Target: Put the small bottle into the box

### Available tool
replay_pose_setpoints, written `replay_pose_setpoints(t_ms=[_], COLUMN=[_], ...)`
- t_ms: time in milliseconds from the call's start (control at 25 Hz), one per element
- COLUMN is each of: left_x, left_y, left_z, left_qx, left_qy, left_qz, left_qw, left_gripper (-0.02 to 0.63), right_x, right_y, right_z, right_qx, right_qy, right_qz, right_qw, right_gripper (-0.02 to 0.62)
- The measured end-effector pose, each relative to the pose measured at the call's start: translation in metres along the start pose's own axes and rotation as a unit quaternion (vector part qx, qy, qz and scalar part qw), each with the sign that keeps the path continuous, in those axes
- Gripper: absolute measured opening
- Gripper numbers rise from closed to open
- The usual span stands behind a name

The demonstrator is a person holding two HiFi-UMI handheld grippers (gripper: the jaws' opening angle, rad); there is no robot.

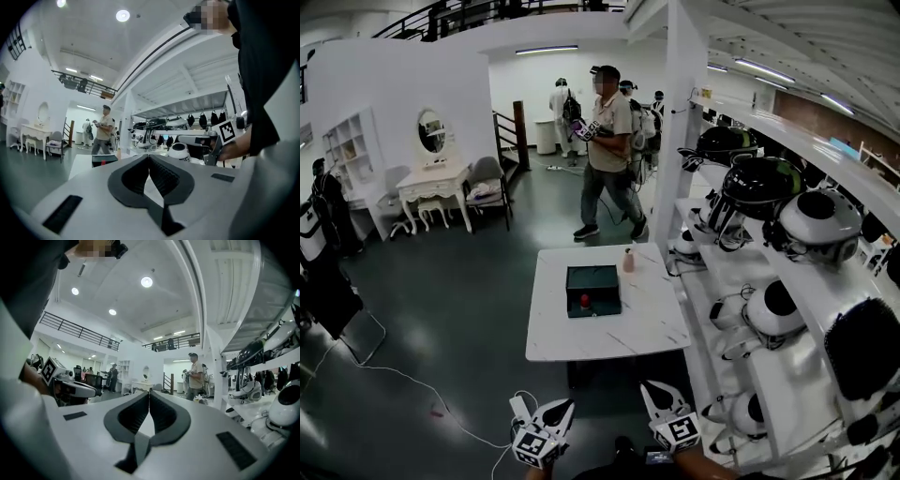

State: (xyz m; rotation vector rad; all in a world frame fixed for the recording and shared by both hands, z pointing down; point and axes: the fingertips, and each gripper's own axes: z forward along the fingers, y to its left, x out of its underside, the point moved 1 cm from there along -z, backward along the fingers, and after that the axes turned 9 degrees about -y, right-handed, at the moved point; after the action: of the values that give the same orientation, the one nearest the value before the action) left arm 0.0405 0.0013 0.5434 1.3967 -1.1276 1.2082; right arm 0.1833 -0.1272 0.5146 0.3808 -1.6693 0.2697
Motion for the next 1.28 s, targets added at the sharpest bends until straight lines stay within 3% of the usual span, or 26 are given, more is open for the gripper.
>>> replay_pose_setpoints(t_ms=[200,480,600,720,1000,1160,1280], left_x=[0.024,0.054,0.048,0.026,0.001,-0.006,0.0], left_y=[-0.014,-0.034,-0.045,-0.056,-0.085,-0.089,-0.09], left_z=[-0.032,-0.049,-0.046,-0.036,-0.006,-0.002,-0.005], left_qx=[0.003,0.01,0.008,0.017,0.019,-0.002,-0.023], left_qy=[0.01,0.022,0.021,0.004,-0.003,-0.003,-0.003], left_qz=[-0.045,-0.064,-0.068,-0.046,-0.034,-0.04,-0.057], left_qw=[0.999,0.9977,0.9974,0.9988,0.9992,0.9992,0.9981], left_gripper=[0.017,0.017,0.017,0.017,0.017,0.017,0.017], right_x=[-0.001,0.0,0.003,0.011,-0.006,-0.009,-0.002], right_y=[0.035,0.046,0.036,0.023,-0.016,-0.06,-0.065], right_z=[-0.043,-0.077,-0.08,-0.08,-0.104,-0.129,-0.138], right_qx=[0.012,0.014,0.008,0.004,-0.065,-0.048,-0.042], right_qy=[0.025,0.06,0.054,0.05,0.022,0.028,0.035], right_qz=[0.003,-0.014,0.027,0.068,0.053,0.043,0.045], right_qw=[1.0,0.998,0.998,0.996,0.996,0.998,0.997], right_gripper=[0.034,0.034,0.034,0.034,0.034,0.034,0.032])
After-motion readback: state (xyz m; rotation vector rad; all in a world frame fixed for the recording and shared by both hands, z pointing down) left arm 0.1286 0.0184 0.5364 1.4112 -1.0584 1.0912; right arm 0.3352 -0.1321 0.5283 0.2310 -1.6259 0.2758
